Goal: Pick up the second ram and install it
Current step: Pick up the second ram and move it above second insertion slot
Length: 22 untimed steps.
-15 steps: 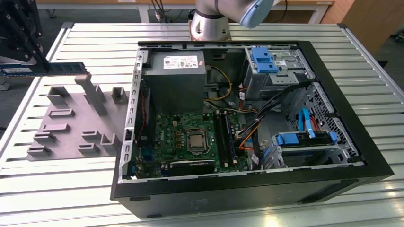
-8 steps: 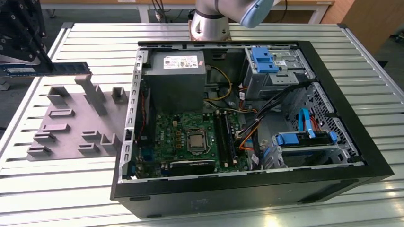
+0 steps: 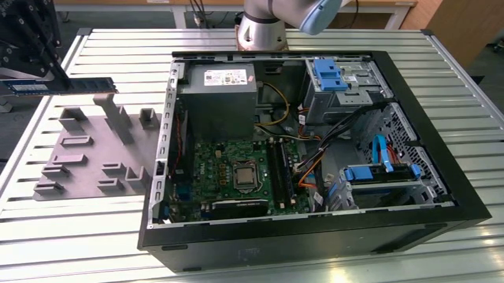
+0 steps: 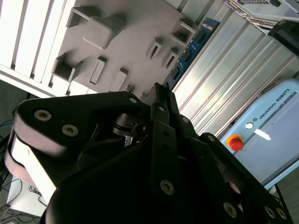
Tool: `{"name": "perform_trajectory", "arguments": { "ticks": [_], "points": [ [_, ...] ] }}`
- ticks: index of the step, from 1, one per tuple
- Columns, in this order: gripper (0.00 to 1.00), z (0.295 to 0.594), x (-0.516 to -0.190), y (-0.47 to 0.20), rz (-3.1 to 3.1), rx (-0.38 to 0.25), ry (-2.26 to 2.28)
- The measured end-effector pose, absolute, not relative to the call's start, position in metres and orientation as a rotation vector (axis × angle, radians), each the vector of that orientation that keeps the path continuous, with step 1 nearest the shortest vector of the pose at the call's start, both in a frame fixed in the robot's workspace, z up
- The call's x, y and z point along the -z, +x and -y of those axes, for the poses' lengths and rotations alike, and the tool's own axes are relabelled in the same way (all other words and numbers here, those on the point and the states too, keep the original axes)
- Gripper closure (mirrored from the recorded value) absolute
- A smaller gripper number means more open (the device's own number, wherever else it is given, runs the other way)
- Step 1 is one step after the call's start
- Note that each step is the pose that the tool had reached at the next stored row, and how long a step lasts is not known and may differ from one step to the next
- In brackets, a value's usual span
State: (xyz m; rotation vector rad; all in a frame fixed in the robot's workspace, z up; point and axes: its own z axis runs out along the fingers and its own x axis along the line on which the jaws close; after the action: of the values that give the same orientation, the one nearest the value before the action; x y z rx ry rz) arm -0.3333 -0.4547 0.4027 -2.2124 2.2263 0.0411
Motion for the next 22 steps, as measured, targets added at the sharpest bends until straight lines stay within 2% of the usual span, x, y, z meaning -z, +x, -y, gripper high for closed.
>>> {"name": "perform_trajectory", "arguments": {
  "ticks": [22],
  "points": [
    [0.86,0.455,-0.403,-0.322,-2.226,-0.041,-2.212]
  ]
}}
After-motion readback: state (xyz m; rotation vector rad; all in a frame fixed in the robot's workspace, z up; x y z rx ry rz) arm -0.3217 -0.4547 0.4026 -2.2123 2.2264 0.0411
